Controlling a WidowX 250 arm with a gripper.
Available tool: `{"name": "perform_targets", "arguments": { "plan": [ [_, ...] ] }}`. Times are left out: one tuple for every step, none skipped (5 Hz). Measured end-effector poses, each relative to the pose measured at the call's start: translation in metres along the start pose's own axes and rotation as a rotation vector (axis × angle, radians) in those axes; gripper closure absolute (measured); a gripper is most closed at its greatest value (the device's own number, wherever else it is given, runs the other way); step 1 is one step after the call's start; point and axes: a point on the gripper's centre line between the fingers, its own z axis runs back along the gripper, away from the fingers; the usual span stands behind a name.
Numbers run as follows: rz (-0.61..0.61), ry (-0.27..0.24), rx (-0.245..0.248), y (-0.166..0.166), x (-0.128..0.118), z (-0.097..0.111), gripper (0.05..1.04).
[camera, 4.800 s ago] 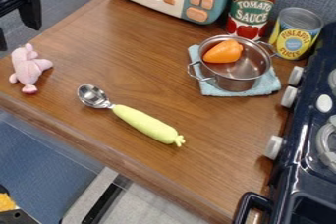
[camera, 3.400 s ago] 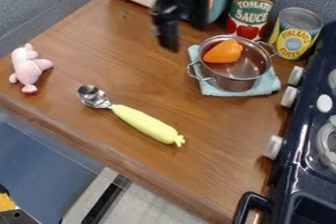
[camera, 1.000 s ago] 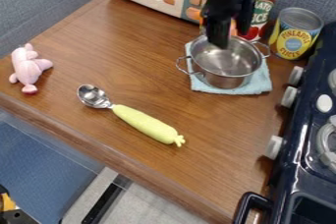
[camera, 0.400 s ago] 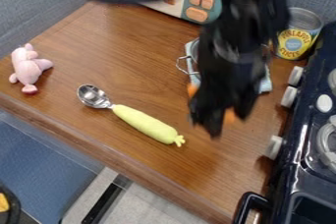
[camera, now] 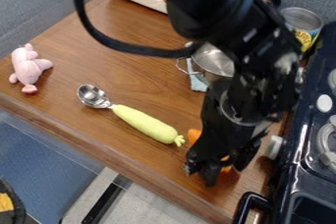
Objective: Move the orange object inside the silver pot to the lower right of the table
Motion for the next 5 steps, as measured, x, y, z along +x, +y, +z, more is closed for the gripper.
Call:
{"name": "perform_targets", "arguments": {
  "plan": [
    [-0.009,0.015,-0.007,-0.001,-0.002,-0.001,0.379],
    [-0.005,0.040,0.004,0.000,0.001,-0.002,0.112],
    [-0.025,0.030,0.001,0.000,0.004,0.001,0.079],
    [-0.054,-0.002,-0.046,-0.004,0.011,0.022,0.083],
    [-0.103,-0.044,-0.094,-0.009,0.028,0.057,0.083]
  ]
}}
